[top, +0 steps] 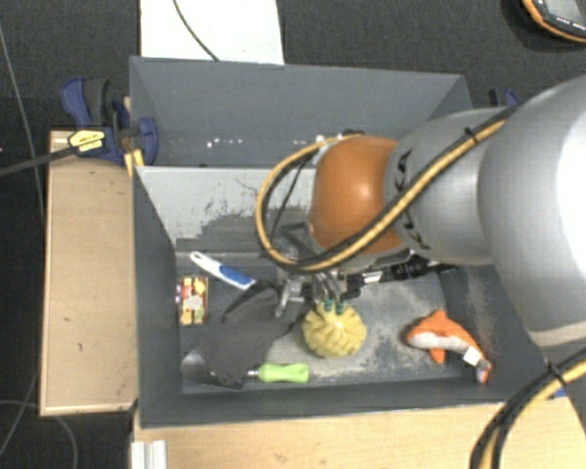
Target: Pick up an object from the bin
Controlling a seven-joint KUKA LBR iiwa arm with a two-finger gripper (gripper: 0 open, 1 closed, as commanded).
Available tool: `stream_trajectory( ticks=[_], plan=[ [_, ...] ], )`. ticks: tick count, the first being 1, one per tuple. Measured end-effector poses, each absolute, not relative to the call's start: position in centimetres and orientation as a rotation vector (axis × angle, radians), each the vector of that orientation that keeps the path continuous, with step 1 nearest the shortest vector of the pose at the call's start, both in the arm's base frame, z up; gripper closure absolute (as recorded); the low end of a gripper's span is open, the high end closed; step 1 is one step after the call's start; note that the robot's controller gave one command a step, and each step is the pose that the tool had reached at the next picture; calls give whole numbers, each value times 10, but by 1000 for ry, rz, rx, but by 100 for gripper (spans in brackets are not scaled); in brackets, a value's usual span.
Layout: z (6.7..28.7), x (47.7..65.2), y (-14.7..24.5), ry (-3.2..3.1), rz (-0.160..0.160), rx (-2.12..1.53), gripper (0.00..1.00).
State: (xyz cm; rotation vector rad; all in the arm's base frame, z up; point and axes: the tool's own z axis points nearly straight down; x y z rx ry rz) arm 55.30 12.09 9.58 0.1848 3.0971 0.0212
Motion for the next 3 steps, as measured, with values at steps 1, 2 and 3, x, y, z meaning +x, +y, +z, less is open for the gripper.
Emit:
stream_trajectory(
  ticks=[1, 2, 3],
  plan=[
    [106, 553, 120, 3097, 20, 185, 100],
    [116, 553, 120, 3098, 21, 185, 100],
    [121, 552, 120, 3097, 21, 185, 100]
  ],
)
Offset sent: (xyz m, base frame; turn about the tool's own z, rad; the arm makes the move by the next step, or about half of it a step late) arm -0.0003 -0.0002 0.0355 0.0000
